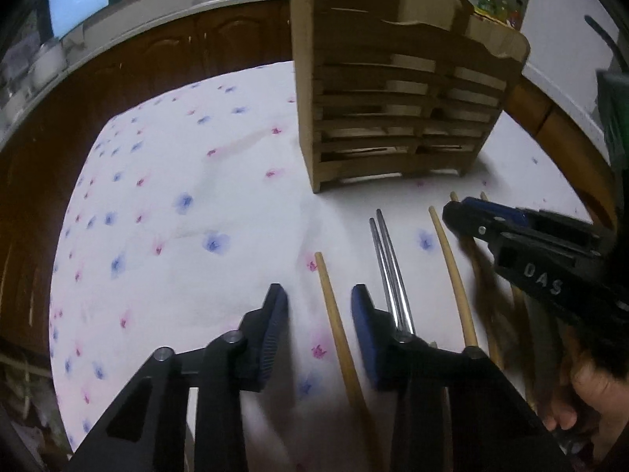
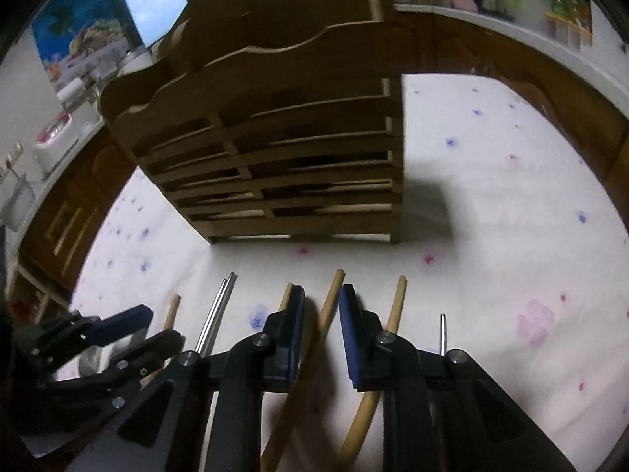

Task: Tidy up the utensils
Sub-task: 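Close the right tool on a wooden chopstick while the left tool grasps another wooden chopstick, then lift the wooden chopsticks upright with both tools and carry them over the wooden holder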

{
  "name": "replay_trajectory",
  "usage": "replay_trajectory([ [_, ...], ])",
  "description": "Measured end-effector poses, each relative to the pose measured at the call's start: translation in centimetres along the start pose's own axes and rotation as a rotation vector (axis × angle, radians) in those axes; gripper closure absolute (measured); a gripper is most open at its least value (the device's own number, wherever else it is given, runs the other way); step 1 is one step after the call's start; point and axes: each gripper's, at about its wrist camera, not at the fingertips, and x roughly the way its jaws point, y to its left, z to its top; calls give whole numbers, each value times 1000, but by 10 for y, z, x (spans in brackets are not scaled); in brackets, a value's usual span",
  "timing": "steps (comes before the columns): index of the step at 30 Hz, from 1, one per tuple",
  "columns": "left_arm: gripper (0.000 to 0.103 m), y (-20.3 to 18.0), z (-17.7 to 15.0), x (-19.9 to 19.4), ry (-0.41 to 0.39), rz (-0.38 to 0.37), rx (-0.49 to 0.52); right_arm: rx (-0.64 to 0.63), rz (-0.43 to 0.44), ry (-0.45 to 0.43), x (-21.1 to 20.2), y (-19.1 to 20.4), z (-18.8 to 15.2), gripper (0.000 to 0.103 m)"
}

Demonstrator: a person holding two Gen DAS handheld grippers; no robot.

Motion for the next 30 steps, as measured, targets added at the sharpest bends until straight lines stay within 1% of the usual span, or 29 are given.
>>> replay_trajectory([
  [1, 82, -2, 0, 1, -4, -1, 7, -23, -20, -1, 0, 3, 0, 92],
  [2, 92, -2, 0, 1, -5, -8, 10, -38, -31, -4, 0, 5, -1, 93],
  [3, 95, -2, 0, 1, -4, -15, 8, -45, -32, -5, -1, 6, -1, 93],
  [5, 96, 0, 0, 0, -4, -24, 1, -38, -21, -6, -2, 4, -1, 95],
  [7, 97, 2, -1, -2, -10, -34, -5, -7, 23, -4, -4, 0, 1, 96],
  [10, 98, 6, -5, -17, -36, -59, -20, 17, 69, -20, -13, -4, -3, 98],
  [13, 99, 9, -8, -36, -70, -95, -35, 49, 136, -41, -32, -8, -6, 98],
  [17, 99, 13, -18, -68, -126, -127, -43, 68, 193, -76, -63, -15, -6, 98],
  [21, 99, 18, -30, -97, -171, -157, -50, 60, 215, -121, -87, -14, -7, 98],
  [23, 99, 20, -34, -109, -193, -162, -50, 63, 225, -136, -96, -7, -3, 98],
  [30, 100, 26, -46, -164, -280, -189, -45, 60, 251, -196, -122, 4, -5, 98],
])
